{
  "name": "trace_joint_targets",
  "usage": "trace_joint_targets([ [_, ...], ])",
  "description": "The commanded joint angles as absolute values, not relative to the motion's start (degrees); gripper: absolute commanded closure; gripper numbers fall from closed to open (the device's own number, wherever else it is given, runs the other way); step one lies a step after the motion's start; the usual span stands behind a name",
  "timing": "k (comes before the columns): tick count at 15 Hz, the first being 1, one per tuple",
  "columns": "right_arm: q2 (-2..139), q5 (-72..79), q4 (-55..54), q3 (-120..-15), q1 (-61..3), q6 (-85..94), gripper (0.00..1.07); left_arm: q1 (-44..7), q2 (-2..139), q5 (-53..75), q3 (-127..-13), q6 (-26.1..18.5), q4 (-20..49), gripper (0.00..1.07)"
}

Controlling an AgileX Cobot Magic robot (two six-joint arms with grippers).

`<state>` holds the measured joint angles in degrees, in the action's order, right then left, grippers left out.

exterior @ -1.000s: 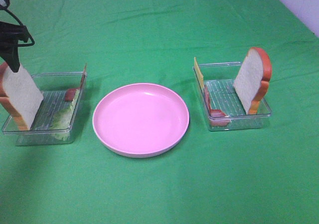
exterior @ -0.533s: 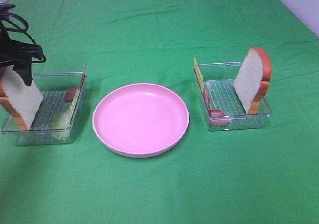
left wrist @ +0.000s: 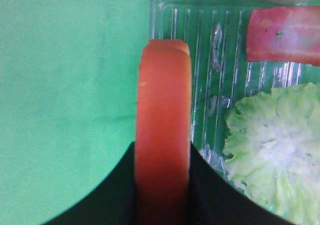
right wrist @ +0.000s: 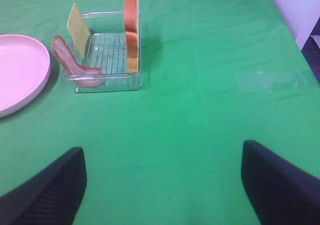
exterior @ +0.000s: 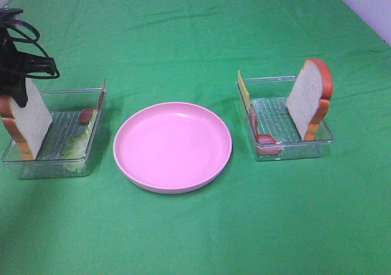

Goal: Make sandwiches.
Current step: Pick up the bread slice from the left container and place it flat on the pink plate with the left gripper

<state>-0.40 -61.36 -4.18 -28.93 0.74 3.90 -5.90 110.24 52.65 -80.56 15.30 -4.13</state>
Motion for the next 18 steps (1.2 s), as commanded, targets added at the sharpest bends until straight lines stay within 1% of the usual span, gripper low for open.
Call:
trace_joint_targets([
  [1, -1.15, -60.68, -4.24, -28.82, 0.97, 4.7, 0.28, -5.73, 109.66, 55.58, -82.74, 15.07, -4.18, 1.07],
  [4, -1.15, -60.68, -4.24, -28.82, 0.97, 4.7, 0.28, -5.73, 104.68, 61.88, -88.29, 14.9, -3.5, 1.07],
  [5, -1.15, -60.68, -4.24, -28.82, 0.97, 4.7, 0.28, -5.73, 102.44, 62.45, -89.38, 14.04, -2.29, 1.07],
  [7, -1.15, -60.68, -4.24, -28.82, 0.97, 4.7, 0.28, -5.73, 97.69, 62.28, -90.36, 9.57, 4.35, 1.07],
  [8, -1.15, -60.68, -4.24, -28.82, 0.97, 4.7, 0.28, -5.73, 96.83, 62.28, -90.36, 7.96, 6.25, 1.07],
  [9, -1.15, -60.68, -4.24, -28.82, 0.97, 4.7, 0.28, -5.73, 95.0, 62.22, -90.36, 4.58, 11.8, 1.07],
  [10, -1.15, -60.68, -4.24, -28.82, 0.97, 4.7, 0.28, -5.79, 94.08, 62.28, -90.36, -0.52, 20.17, 1.07],
  [11, -1.15, -60.68, -4.24, -28.82, 0.97, 4.7, 0.28, -5.84, 94.19, 62.34, -90.36, -3.04, 26.24, 1.07],
  [12, -1.15, -60.68, -4.24, -28.82, 0.97, 4.7, 0.28, -5.84, 94.65, 62.34, -89.95, -6.53, 33.17, 1.07],
  [14, -1.15, -60.68, -4.24, -28.82, 0.97, 4.7, 0.28, -6.13, 96.77, 62.34, -88.35, -12.09, 42.28, 1.07],
  [16, -1.15, -60.68, -4.24, -28.82, 0.97, 4.7, 0.28, -7.96, 99.52, 62.17, -87.78, -13.18, 44.23, 1.07],
  [17, -1.15, -60.68, -4.24, -28.82, 0.97, 4.7, 0.28, -11.52, 103.65, 61.99, -87.78, -13.18, 44.23, 1.07],
  [18, -1.15, -60.68, -4.24, -28.82, 0.97, 4.7, 0.28, -13.64, 106.0, 61.36, -87.78, -13.12, 44.23, 1.07],
])
